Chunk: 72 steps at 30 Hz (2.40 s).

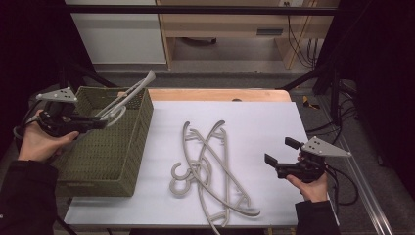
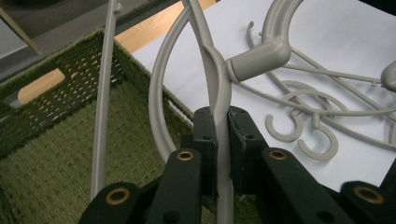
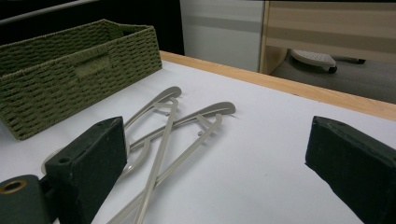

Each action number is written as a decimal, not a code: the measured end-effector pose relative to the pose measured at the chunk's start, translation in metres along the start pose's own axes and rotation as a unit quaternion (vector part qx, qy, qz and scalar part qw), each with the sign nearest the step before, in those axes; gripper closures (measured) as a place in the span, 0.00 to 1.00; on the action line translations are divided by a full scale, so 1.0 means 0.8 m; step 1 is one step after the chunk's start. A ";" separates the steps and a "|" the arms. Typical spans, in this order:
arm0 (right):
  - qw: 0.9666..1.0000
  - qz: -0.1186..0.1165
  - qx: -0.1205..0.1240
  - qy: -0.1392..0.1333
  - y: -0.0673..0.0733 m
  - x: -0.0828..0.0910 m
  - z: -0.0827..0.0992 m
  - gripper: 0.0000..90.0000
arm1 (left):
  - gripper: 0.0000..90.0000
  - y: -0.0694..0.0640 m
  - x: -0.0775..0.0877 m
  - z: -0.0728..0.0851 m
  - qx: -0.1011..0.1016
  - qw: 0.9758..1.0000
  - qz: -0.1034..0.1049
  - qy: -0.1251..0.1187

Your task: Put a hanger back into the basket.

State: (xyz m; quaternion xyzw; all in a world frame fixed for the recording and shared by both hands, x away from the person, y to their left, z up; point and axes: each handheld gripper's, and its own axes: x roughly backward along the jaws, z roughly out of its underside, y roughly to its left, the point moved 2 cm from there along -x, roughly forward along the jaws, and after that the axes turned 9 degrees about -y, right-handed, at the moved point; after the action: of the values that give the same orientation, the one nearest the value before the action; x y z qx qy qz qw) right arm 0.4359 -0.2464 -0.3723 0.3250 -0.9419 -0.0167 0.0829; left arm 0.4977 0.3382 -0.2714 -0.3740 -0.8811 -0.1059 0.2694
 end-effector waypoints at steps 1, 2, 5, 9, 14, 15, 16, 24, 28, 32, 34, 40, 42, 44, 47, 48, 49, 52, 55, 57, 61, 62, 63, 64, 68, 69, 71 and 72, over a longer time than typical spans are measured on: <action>1.000 0.001 0.001 0.001 0.000 0.000 0.000 0.06 | 0.92 0.002 0.000 0.002 0.002 1.000 -0.001 0.000; 1.000 0.001 0.002 0.002 0.000 0.000 0.000 0.06 | 0.92 0.005 0.001 0.004 0.005 1.000 -0.002 0.001; 1.000 0.002 0.003 0.001 0.000 -0.001 0.001 0.05 | 0.91 0.015 0.002 0.013 0.012 1.000 -0.008 0.002; 1.000 0.003 0.003 0.000 0.000 -0.001 0.001 0.05 | 0.92 0.025 0.000 0.022 0.023 1.000 -0.010 0.005; 1.000 0.002 0.003 0.002 0.001 -0.003 0.002 0.05 | 0.92 0.035 -0.003 0.034 0.027 1.000 -0.008 0.010; 1.000 0.002 0.004 0.003 0.001 -0.003 0.002 0.05 | 0.92 0.036 -0.004 0.036 0.028 1.000 -0.006 0.012; 1.000 0.002 0.005 0.004 0.001 -0.003 0.002 0.05 | 0.92 0.037 -0.005 0.038 0.029 0.999 -0.006 0.013; 1.000 0.002 0.004 0.006 0.001 -0.004 0.003 0.05 | 0.92 0.049 -0.013 0.057 0.035 0.999 -0.013 0.028; 1.000 0.002 0.006 0.007 0.001 -0.004 0.003 0.05 | 0.92 0.053 -0.018 0.067 0.038 0.999 -0.018 0.033; 1.000 0.002 0.005 0.007 0.001 -0.005 0.003 0.05 | 0.92 0.052 -0.026 0.071 0.036 0.999 -0.017 0.034; 1.000 0.002 0.005 0.008 0.001 -0.005 0.003 0.05 | 0.92 0.053 -0.031 0.074 0.040 0.998 -0.020 0.032; 1.000 0.003 0.005 0.008 0.001 -0.005 0.004 0.05 | 0.92 0.060 -0.049 0.091 0.055 0.998 -0.018 0.033; 1.000 0.003 0.005 0.009 0.001 -0.006 0.004 0.05 | 0.92 0.061 -0.054 0.096 0.059 0.998 -0.016 0.032; 1.000 0.003 0.004 0.010 0.001 -0.006 0.005 0.05 | 0.92 0.061 -0.059 0.102 0.065 0.997 -0.015 0.029; 1.000 0.002 0.005 0.011 0.002 -0.007 0.005 0.05 | 0.92 0.061 -0.065 0.110 0.071 0.997 -0.015 0.031; 1.000 0.002 0.005 0.011 0.002 -0.007 0.005 0.06 | 0.92 0.061 -0.067 0.113 0.072 0.997 -0.015 0.032; 1.000 0.002 0.005 0.011 0.002 -0.007 0.005 0.05 | 0.92 0.060 -0.069 0.116 0.074 0.997 -0.016 0.034; 1.000 0.001 0.006 0.011 0.002 -0.007 0.005 0.06 | 0.91 0.059 -0.075 0.122 0.071 0.996 -0.020 0.045; 1.000 0.000 0.004 0.011 0.003 -0.009 0.006 0.06 | 0.91 0.060 -0.080 0.127 0.073 0.996 -0.023 0.051; 1.000 0.001 0.007 0.013 0.003 -0.009 0.006 0.06 | 0.91 0.060 -0.083 0.130 0.076 0.995 -0.025 0.054; 1.000 0.001 0.007 0.013 0.003 -0.009 0.006 0.06 | 0.91 0.060 -0.090 0.135 0.072 0.995 -0.033 0.067; 1.000 0.001 0.007 0.013 0.003 -0.009 0.006 0.06 | 0.91 0.061 -0.090 0.135 0.074 0.994 -0.037 0.071; 1.000 0.001 0.006 0.013 0.003 -0.010 0.007 0.06 | 0.91 0.061 -0.090 0.135 0.075 0.994 -0.041 0.072; 1.000 0.001 0.006 0.013 0.003 -0.010 0.007 0.06 | 0.90 0.062 -0.089 0.136 0.075 0.993 -0.044 0.074; 1.000 0.001 0.005 0.014 0.003 -0.010 0.007 0.06 | 0.90 0.063 -0.089 0.137 0.081 0.992 -0.048 0.078; 1.000 0.001 0.004 0.015 0.004 -0.010 0.007 0.06 | 0.90 0.063 -0.090 0.137 0.080 0.992 -0.048 0.081; 1.000 0.000 0.004 0.014 0.004 -0.010 0.007 0.06 | 0.90 0.062 -0.091 0.137 0.079 0.992 -0.045 0.089; 1.000 0.001 0.004 0.014 0.004 -0.010 0.007 0.06 | 0.90 0.061 -0.093 0.137 0.079 0.991 -0.045 0.095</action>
State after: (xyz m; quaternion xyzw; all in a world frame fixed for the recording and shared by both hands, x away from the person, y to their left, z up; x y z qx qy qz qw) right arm 0.4394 -0.2392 -0.3785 0.3250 -0.9410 -0.0082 0.0945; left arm 0.5320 0.3699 -0.4042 -0.2995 -0.8734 -0.0831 0.3751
